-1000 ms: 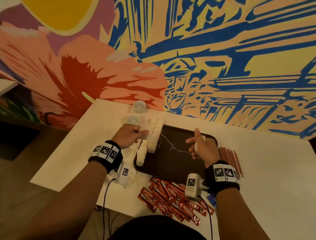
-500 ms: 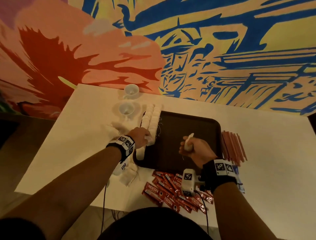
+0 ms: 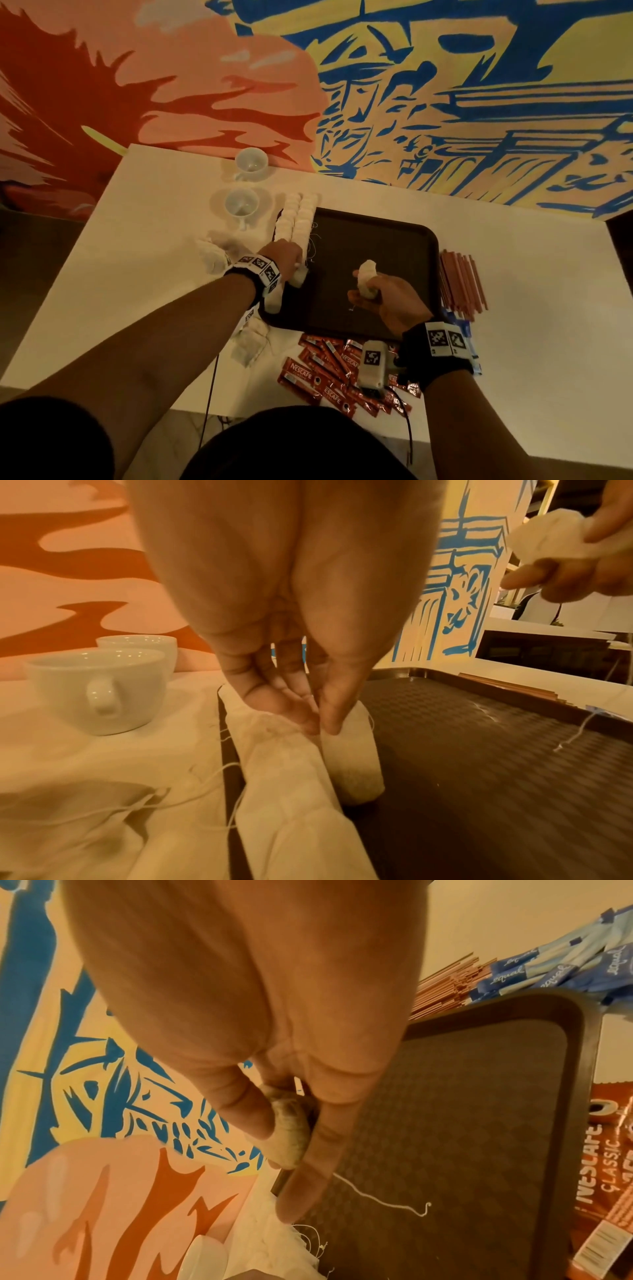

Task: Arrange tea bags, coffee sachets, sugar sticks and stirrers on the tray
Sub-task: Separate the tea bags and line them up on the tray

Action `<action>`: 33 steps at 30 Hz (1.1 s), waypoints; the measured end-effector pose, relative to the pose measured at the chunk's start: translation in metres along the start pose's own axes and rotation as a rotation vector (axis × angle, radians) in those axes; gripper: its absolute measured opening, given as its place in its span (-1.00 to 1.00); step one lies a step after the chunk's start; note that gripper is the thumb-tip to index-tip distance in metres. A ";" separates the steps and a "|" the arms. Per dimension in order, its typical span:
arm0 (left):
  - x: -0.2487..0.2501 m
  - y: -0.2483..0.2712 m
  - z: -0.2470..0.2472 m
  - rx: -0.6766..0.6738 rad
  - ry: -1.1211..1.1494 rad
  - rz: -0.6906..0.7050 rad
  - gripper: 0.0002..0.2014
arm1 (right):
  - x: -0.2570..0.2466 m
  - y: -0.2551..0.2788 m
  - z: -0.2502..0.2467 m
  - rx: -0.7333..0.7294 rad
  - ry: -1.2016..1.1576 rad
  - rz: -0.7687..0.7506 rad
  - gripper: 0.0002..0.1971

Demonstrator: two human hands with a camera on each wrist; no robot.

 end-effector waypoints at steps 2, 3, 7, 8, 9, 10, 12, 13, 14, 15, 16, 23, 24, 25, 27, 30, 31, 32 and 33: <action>-0.001 -0.002 -0.002 0.016 -0.029 -0.032 -0.77 | -0.001 0.000 -0.002 -0.005 0.055 -0.007 -0.70; -0.001 -0.003 -0.002 0.020 -0.047 -0.045 -0.76 | -0.003 0.001 -0.003 -0.006 0.083 -0.013 -0.69; 0.001 -0.007 -0.003 0.027 -0.137 -0.078 -0.72 | -0.007 0.004 -0.007 -0.024 0.153 -0.053 -0.67; 0.002 -0.006 -0.003 0.030 -0.148 -0.079 -0.72 | -0.007 0.005 -0.008 -0.025 0.178 -0.066 -0.67; 0.003 -0.005 -0.005 0.037 -0.155 -0.079 -0.72 | -0.008 0.006 -0.010 -0.027 0.208 -0.081 -0.66; 0.003 -0.004 -0.006 0.046 -0.152 -0.082 -0.73 | -0.008 0.006 -0.011 -0.032 0.232 -0.093 -0.66; 0.003 -0.001 -0.013 0.070 -0.103 -0.105 -0.72 | -0.008 0.009 -0.014 -0.057 0.260 -0.113 -0.66; 0.003 0.001 -0.018 0.091 -0.061 -0.120 -0.71 | -0.009 0.010 -0.015 -0.072 0.265 -0.127 -0.67; 0.002 0.003 -0.023 0.112 -0.004 -0.134 -0.70 | -0.011 0.012 -0.016 -0.085 0.261 -0.144 -0.70; 0.001 0.006 -0.029 0.134 0.069 -0.145 -0.71 | -0.013 0.015 -0.017 -0.097 0.249 -0.162 -0.73; 0.000 0.009 -0.034 0.155 0.145 -0.157 -0.72 | -0.015 0.017 -0.017 -0.109 0.232 -0.180 -0.75; 0.031 0.075 -0.076 0.367 0.689 -0.097 -0.89 | -0.026 0.034 -0.017 -0.217 0.123 -0.289 -0.73; 0.040 0.089 -0.081 0.375 0.751 -0.065 -0.92 | -0.027 0.037 -0.018 -0.230 0.125 -0.296 -0.73; 0.049 0.103 -0.085 0.367 0.821 -0.035 -0.92 | -0.028 0.040 -0.018 -0.241 0.124 -0.299 -0.73; 0.066 0.127 -0.087 0.332 0.949 -0.001 -0.87 | -0.029 0.045 -0.019 -0.269 0.110 -0.298 -0.74; 0.088 0.153 -0.087 0.281 1.049 0.021 -0.80 | -0.033 0.055 -0.022 -0.327 0.113 -0.316 -0.75; 0.095 0.157 -0.087 0.267 1.072 0.026 -0.79 | -0.035 0.059 -0.022 -0.347 0.115 -0.328 -0.75; 0.102 0.162 -0.088 0.261 1.084 0.030 -0.79 | -0.036 0.063 -0.023 -0.368 0.118 -0.338 -0.76; 0.109 0.165 -0.088 0.261 1.089 0.033 -0.79 | -0.037 0.068 -0.023 -0.388 0.123 -0.347 -0.76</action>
Point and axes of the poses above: each hand's wrist, its own y-axis away from the middle knuckle, its own z-axis out of the palm, x = y × z, the point moved 4 cm from there along -y, towards the middle knuckle, and after that the axes turned 6 degrees about -y, right-handed, at the moved point
